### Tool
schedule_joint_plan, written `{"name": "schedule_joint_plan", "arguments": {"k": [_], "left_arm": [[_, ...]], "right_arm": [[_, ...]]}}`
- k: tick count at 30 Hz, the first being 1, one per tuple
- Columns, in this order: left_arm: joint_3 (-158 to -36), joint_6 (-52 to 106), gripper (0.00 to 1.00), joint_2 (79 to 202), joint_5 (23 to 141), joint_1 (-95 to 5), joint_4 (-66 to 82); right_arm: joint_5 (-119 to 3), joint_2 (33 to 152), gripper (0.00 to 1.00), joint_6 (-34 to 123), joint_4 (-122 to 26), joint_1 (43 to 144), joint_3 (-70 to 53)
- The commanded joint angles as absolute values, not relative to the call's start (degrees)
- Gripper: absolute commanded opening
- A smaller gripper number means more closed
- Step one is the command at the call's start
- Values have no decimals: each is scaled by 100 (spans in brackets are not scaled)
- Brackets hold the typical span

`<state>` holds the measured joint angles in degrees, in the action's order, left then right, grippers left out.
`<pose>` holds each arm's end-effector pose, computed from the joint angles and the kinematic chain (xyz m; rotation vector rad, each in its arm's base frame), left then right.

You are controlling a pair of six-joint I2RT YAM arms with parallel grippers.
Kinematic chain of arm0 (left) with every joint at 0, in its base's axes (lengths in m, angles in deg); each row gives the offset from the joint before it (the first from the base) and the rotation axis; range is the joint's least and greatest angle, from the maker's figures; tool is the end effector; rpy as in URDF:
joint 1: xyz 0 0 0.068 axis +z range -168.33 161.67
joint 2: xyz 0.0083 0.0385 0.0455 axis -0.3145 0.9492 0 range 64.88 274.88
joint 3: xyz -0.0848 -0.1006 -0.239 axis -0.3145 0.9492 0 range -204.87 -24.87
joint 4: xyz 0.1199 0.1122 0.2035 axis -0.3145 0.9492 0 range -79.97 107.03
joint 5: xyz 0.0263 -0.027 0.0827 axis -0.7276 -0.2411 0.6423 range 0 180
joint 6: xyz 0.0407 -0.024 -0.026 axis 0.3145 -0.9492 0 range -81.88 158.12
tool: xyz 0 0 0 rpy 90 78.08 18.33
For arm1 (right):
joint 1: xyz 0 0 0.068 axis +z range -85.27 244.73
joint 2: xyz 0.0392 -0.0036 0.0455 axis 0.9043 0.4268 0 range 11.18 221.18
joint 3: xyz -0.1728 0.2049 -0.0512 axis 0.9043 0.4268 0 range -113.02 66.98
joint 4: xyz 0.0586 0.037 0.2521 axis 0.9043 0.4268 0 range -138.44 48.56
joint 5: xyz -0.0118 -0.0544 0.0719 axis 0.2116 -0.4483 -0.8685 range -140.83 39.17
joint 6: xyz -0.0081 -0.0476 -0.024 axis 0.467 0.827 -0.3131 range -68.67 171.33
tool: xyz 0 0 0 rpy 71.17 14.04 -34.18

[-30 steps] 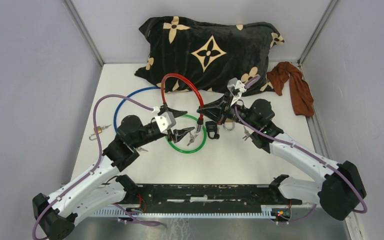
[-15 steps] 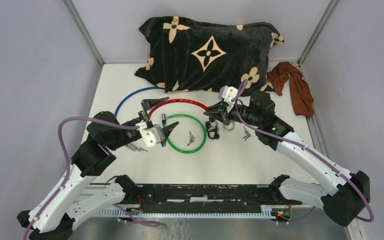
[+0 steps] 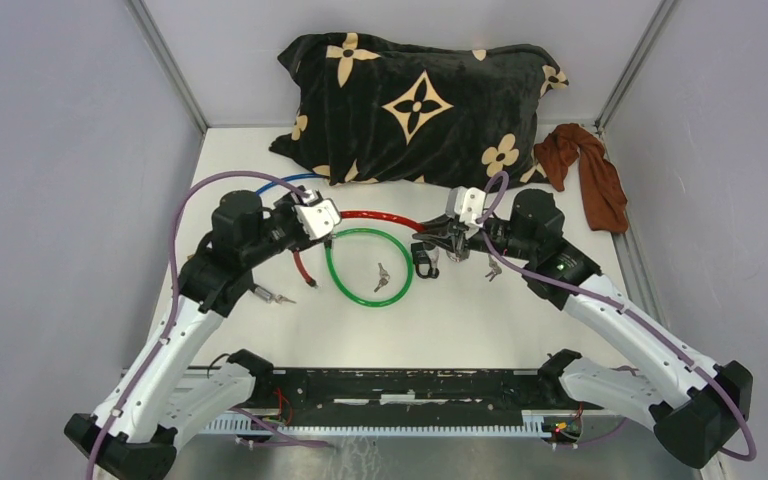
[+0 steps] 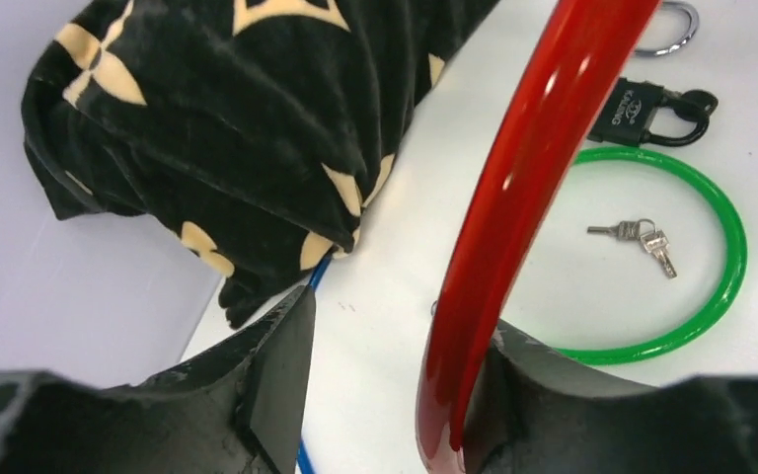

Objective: Lock with the key
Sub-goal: Adjust the lock.

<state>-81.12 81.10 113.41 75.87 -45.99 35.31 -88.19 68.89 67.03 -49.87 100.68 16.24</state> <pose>0.1584 -0.0928 0.3710 1.2134 1.4203 -0.0469 0.1745 0.1532 0.3567 -1.1647 1.2541 0.8056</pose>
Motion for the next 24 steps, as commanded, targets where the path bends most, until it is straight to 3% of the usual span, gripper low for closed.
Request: {"name": "schedule_joint_plan", "arguments": {"k": [1, 5, 6, 10, 17, 24], "left_arm": [[-8269, 8069, 51, 11358, 6670, -4306, 3874], [-8293, 7968, 5, 11279, 6274, -4312, 4283], [-8319, 7832, 2, 11271, 6298, -4304, 4274], [-8547, 7356, 2, 11238, 6254, -4316, 4156], [-8797, 8200, 2, 11381, 6626, -4351, 4770], [-9053, 8532, 2, 11575, 6755, -4404, 5081]], "right_arm": [[-9056, 6697, 0, 6714, -5451, 9959, 1664], [-8981, 6648, 0, 6416, -5798, 9819, 1882], [-8816, 6636, 0, 6310, -5892, 9786, 1969], [-8362, 6679, 0, 5838, -6462, 9750, 2447], [-8562, 7047, 54, 5804, -6254, 9764, 2111], [-8371, 7648, 73, 6694, -4728, 10398, 1113]]}}
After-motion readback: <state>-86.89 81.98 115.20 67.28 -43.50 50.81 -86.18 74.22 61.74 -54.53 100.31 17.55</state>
